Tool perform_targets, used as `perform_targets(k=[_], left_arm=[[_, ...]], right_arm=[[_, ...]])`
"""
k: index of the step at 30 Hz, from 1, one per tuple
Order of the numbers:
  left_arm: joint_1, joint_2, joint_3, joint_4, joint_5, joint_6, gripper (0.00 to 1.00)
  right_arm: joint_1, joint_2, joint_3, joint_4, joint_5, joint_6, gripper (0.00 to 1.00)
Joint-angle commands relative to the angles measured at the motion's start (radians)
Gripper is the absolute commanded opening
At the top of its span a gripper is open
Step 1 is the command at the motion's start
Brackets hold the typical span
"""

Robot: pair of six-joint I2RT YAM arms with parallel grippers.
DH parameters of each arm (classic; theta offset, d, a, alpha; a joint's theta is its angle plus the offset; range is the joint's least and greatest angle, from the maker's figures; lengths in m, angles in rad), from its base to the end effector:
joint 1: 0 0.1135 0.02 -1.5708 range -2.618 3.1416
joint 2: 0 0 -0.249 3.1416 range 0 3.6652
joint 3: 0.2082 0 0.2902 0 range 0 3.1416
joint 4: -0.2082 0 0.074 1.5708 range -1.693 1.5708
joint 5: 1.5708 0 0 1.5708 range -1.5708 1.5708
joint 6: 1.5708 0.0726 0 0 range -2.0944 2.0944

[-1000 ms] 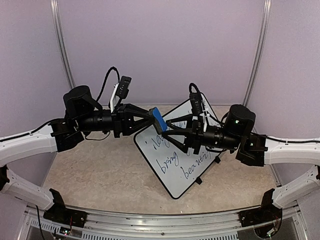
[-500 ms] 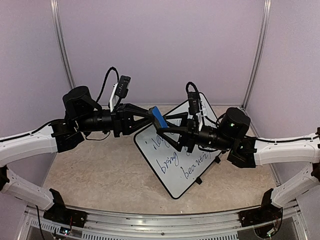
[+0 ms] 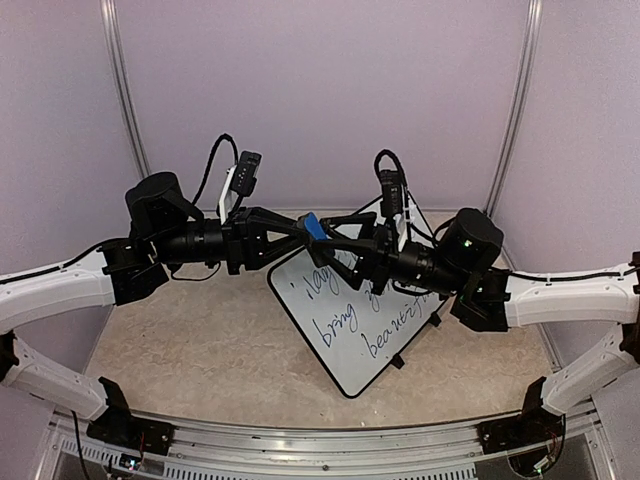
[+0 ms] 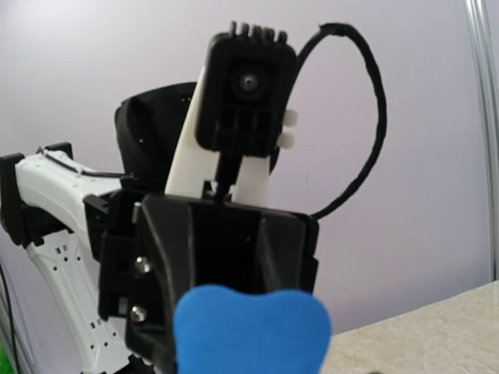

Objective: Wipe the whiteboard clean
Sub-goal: Pass from the left arm to the right

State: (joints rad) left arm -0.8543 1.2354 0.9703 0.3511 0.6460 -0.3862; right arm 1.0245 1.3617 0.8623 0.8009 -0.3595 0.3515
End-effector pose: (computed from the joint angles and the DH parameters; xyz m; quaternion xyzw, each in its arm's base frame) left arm 0.2030 -0.2996 0.3435 0.3762 0.5694 -0.5808 0.4439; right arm 0.1766 0.3395 0.3159 -0.3285 0.5031 0.5850 0.5448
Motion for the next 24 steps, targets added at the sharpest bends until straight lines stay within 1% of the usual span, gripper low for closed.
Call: perform_targets(k=[1, 3, 10, 12, 18, 20, 22, 24], left_arm=[[0.002, -0.017, -0.01, 0.022, 0.001, 0.004, 0.19], [0.001, -0.018, -0.01, 0.023, -0.001, 0.004, 0.19], [0.001, -0.023, -0.013, 0.025, -0.003, 0.003, 0.19], [0.001, -0.023, -0.013, 0.025, -0.003, 0.003, 0.19], [0.001, -0.023, -0.012, 0.025, -0.009, 0.003, 0.2], [0.003, -0.025, -0.015, 0.025, -0.013, 0.003, 0.22], [0.003, -0.027, -0.016, 0.025, -0.017, 0.003, 0.25], [0.003, -0.028, -0.015, 0.026, -0.018, 0.003, 0.28]], right_arm=[[-0.01, 0.014, 0.022, 0.033, 0.011, 0.01, 0.57], [-0.009, 0.017, 0.025, 0.032, 0.009, 0.01, 0.54], [-0.01, 0.03, 0.022, 0.03, 0.006, 0.024, 0.54], [-0.009, 0.029, 0.019, 0.037, 0.005, 0.027, 0.52], [-0.01, 0.029, 0.025, 0.025, 0.001, 0.023, 0.34], [-0.009, 0.031, 0.024, 0.023, -0.006, 0.028, 0.28], [-0.009, 0.033, 0.024, 0.023, -0.014, 0.033, 0.24], [-0.009, 0.035, 0.024, 0.02, -0.025, 0.039, 0.18]])
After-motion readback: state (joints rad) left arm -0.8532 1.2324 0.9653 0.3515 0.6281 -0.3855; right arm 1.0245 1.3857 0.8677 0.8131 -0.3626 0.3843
